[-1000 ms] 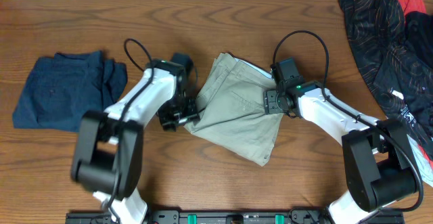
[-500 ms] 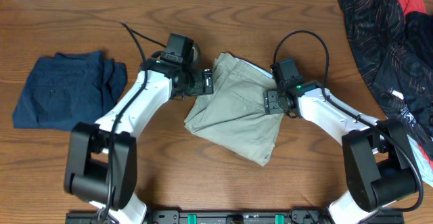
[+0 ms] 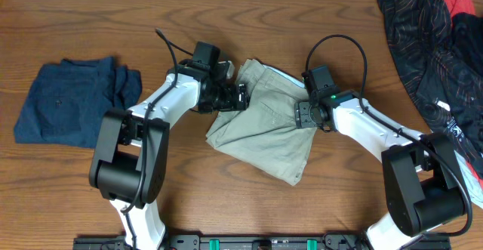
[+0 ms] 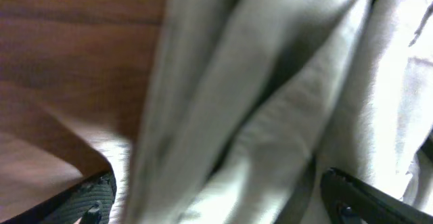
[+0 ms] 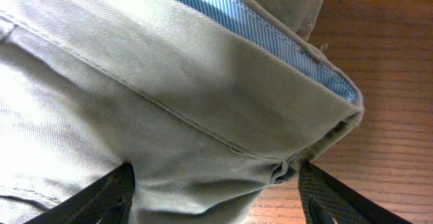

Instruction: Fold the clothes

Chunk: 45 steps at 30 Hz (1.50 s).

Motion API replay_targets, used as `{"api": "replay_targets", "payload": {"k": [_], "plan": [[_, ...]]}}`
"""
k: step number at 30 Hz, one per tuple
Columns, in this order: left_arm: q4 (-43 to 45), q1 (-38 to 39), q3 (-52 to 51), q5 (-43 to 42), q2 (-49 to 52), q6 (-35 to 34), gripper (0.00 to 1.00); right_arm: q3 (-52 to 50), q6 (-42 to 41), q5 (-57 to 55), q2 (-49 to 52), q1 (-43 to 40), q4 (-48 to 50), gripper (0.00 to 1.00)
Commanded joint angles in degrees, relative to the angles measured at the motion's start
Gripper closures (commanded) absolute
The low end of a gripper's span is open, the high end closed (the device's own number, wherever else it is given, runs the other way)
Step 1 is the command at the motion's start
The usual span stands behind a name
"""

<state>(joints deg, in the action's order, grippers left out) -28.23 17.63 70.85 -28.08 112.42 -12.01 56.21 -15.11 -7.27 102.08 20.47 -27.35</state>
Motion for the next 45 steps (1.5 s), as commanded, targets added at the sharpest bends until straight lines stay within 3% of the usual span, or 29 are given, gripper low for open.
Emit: {"api": "replay_targets", "payload": {"k": [1, 5, 7, 14, 16, 19, 22, 27, 30, 32, 40, 45], "plan": [[-3.0, 0.7, -1.4, -6.4, 3.8, 2.8, 0.09, -0.8, -0.2, -2.8, 1.7, -0.6, -1.2, 0.23], [-4.7, 1.2, -1.4, -6.4, 3.8, 6.4, 0.34, -0.8, 1.5, -2.8, 1.7, -0.6, -1.9, 0.23], [-5.0, 1.3, -1.4, -6.4, 3.8, 6.5, 0.42, -0.8, 1.5, -2.8, 1.7, -0.7, -2.2, 0.23], [-5.2, 1.2, -1.3, -6.4, 3.8, 6.4, 0.46, -0.8, 1.5, -2.8, 1.7, -1.1, -2.9, 0.22], [-5.4, 1.2, -1.3, -6.4, 3.8, 6.4, 0.44, -0.8, 1.5, -2.8, 1.7, -1.1, -3.0, 0.21], [-6.1, 0.5, -1.3, -6.6, 3.8, 6.3, 0.33, -0.8, 1.5, -2.8, 1.7, -1.1, -3.1, 0.21], [-6.3, -1.2, -1.2, -12.0, 3.7, 6.4, 0.24, -0.8, 1.5, -2.8, 1.7, -1.1, -3.1, 0.20], [-4.1, -5.7, -1.2, -25.5, 3.6, 6.4, 0.21, -0.8, 1.5, -2.8, 1.7, -1.1, -3.1, 0.20], [-2.8, -7.6, -1.2, -29.0, 3.6, 5.7, 0.21, -0.8, 1.5, -2.8, 1.7, -1.1, -3.1, 0.20], [-2.5, -8.5, -1.2, -29.2, 3.6, 4.4, 0.14, -0.8, 1.5, -2.8, 1.7, -1.1, -3.1, 0.20], [-2.7, -6.1, -1.2, -29.3, 3.6, 4.5, 0.07, -0.8, 1.5, -2.8, 1.7, -1.1, -3.1, 0.20], [-2.9, -2.2, -2.1, -19.5, 3.7, 4.7, 0.07, -0.8, 1.5, -2.8, 1.7, -1.1, -3.3, 0.20]]}}
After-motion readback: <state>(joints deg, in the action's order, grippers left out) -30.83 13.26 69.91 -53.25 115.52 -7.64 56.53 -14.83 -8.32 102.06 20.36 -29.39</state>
